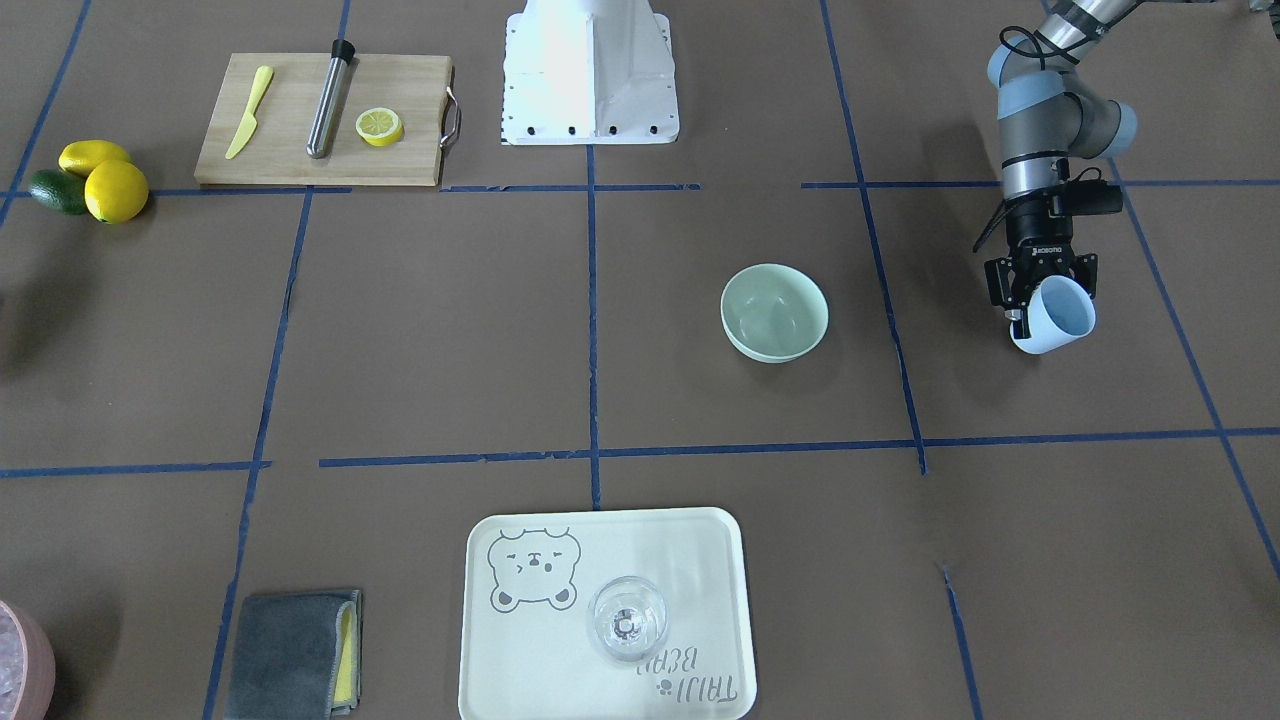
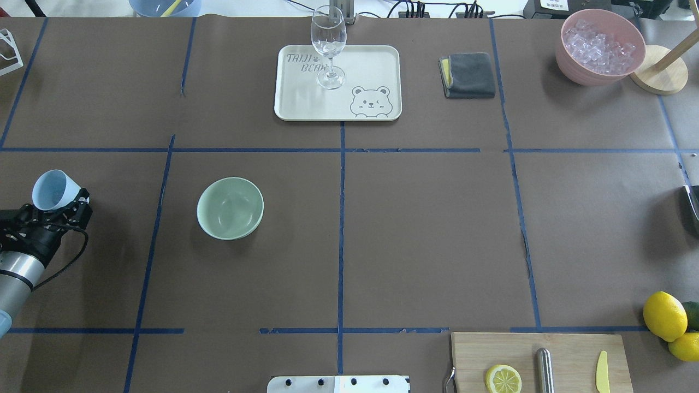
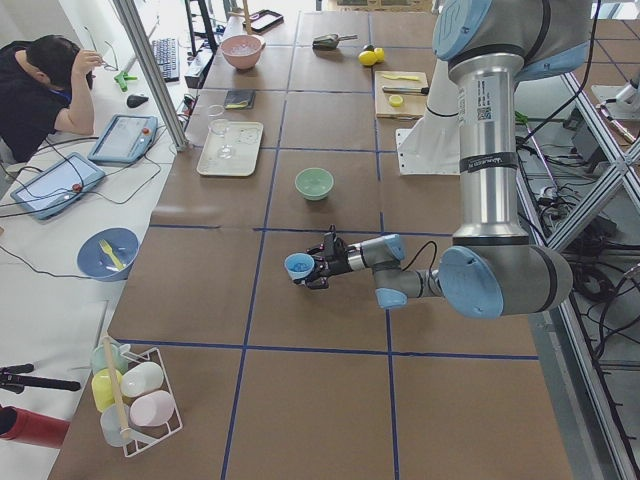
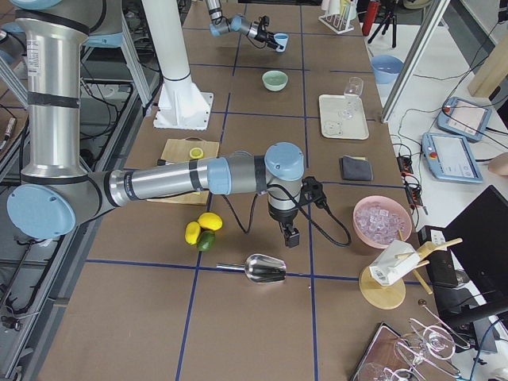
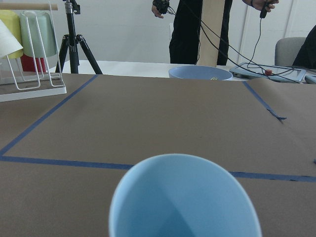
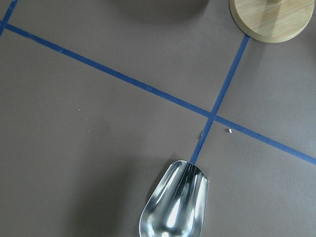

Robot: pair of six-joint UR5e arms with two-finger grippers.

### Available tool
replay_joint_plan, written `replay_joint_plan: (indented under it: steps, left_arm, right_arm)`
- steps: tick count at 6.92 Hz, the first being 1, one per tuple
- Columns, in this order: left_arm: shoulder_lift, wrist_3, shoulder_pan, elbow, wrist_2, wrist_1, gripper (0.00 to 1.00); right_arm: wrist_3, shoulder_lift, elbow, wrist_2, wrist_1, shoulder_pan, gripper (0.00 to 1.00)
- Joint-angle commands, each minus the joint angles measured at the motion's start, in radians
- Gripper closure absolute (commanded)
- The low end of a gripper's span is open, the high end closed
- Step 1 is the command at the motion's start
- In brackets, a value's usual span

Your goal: Pour ice into bowl

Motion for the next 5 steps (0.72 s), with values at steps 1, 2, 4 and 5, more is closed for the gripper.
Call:
replay_joint_plan:
  steps: [1,2,4,5]
  left_arm:
    - [0.000,0.227,-0.002,-0.068,-0.007,-0.062,1.00]
    - [-0.006,0.340,-0.002,-0.116,-0.039,-0.099,1.00]
    - [-0.013,0.542,0.000,-0.174,-0.099,-0.104,1.00]
    - [-0.019,0.640,0.001,-0.199,-0.099,-0.104,1.00]
  right_arm:
    - [0.000,-0.003,-0.005,-0.004,-0.002,0.006,0.00]
    - [0.001,-0.014,-0.010,-0.006,-0.006,0.029,0.00]
    - [0.000,-0.043,-0.008,-0.003,-0.005,0.046,0.00]
    - [0.000,-0.051,-0.008,-0.003,-0.005,0.055,0.00]
